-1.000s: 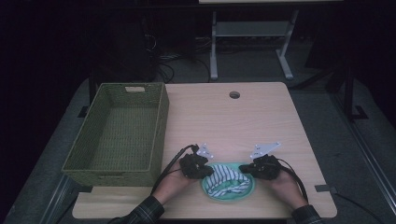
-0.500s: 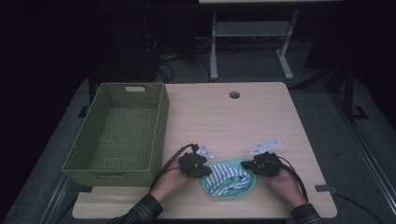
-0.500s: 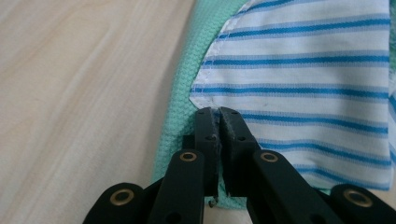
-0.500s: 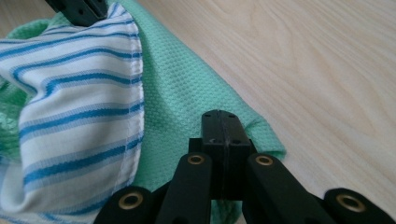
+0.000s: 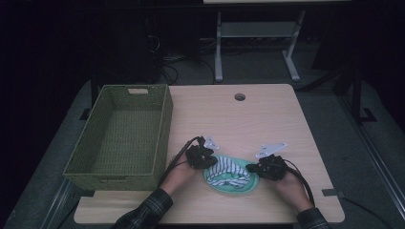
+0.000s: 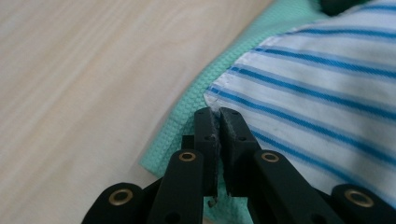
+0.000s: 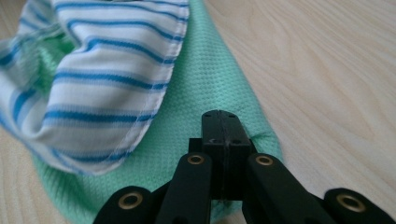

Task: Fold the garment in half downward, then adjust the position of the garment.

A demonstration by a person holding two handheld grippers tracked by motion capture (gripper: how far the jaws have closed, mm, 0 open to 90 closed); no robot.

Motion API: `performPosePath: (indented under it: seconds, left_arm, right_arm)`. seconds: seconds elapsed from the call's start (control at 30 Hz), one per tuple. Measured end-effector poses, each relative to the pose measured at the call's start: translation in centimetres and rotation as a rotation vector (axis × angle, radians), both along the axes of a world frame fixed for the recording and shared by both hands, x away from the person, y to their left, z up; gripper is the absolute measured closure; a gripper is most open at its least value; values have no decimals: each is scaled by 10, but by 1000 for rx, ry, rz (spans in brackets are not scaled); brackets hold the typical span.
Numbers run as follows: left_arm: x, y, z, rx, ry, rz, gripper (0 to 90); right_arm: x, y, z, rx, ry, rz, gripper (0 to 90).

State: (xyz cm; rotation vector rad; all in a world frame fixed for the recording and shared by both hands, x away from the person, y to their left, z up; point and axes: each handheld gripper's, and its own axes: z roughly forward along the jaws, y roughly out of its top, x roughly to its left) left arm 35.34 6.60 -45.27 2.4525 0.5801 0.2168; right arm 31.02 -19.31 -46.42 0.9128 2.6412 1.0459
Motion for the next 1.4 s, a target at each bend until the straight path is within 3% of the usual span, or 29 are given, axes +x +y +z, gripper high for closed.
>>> performPosePath:
  seconds: [0.23, 0.37, 0.6, 0.77, 0.87, 1.17, 1.33, 1.4]
  left_arm:
    - [16, -7, 0, -16, -39, 0, 844]
    - [17, -3, 5, -67, -21, 12, 838]
    - [-7, 0, 28, -205, 12, -10, 857]
    - [-32, -7, 27, -214, 46, -64, 858]
    - [-40, -9, 21, -193, 72, -90, 859]
    - [-50, -14, -1, -110, 109, -119, 878]
    - [-51, -12, 2, -116, 105, -111, 877]
    - [-56, -9, 9, -153, 100, -105, 868]
  right_arm:
    - [-5, 1, 1, 0, 7, 16, 900]
    - [-5, 0, 3, 20, 5, 10, 900]
    - [0, -6, 14, 79, -26, -17, 900]
    - [13, -7, 18, 95, -48, -32, 900]
    - [22, -6, 19, 114, -53, -50, 900]
    - [36, 1, 13, 105, -45, -44, 900]
    - [41, 3, 7, 97, -30, -30, 900]
    - [42, 4, 4, 98, -20, -28, 900]
